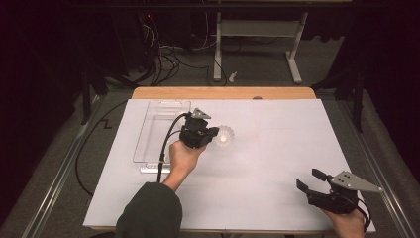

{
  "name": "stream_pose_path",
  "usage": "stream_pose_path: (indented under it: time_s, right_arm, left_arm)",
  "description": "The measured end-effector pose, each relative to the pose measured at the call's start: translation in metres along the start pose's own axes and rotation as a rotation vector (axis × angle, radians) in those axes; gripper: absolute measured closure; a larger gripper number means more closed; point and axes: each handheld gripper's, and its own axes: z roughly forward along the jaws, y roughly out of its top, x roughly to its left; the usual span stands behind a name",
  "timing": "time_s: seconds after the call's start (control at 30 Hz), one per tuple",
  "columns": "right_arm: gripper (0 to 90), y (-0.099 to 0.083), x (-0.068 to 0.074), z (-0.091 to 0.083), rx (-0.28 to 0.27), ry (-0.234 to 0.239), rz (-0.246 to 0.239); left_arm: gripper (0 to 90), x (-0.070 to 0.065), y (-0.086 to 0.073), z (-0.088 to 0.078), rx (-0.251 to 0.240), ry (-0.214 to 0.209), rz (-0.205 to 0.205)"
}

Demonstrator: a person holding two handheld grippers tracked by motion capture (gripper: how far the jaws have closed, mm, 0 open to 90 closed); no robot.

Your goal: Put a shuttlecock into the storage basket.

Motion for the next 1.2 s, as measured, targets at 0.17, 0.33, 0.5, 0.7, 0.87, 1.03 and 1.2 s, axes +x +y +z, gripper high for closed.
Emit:
stream_pose_path:
  time_s: [0.17,0.33,0.5,0.7,0.87,1.03,1.2]
  right_arm:
    - [30.2,0.0,0.0,0.0,0.002,0.001,-0.002]
    - [30.2,0.0,0.0,0.0,0.001,0.0,-0.002]
    - [30.3,0.0,0.0,0.0,0.002,0.001,-0.002]
    - [30.2,0.0,0.0,0.0,0.002,0.0,-0.002]
    - [30.2,0.0,0.0,0.0,0.004,0.0,-0.002]
    - [30.3,0.0,0.0,0.001,0.005,0.001,-0.001]
    - [30.2,0.0,0.0,0.001,0.005,0.0,-0.001]
  left_arm:
    - [89.7,0.001,-0.002,-0.005,-0.005,-0.001,-0.004]
    - [89.6,0.002,-0.004,-0.008,-0.011,-0.003,-0.01]
    - [89.6,0.004,-0.006,-0.011,-0.014,-0.001,-0.016]
    - [89.6,0.004,-0.007,-0.016,-0.025,-0.003,-0.015]
    - [89.6,0.004,-0.008,-0.021,-0.033,-0.002,-0.014]
    - [89.6,0.006,-0.009,-0.026,-0.04,0.002,-0.017]
    - [89.6,0.008,-0.011,-0.031,-0.05,0.003,-0.019]
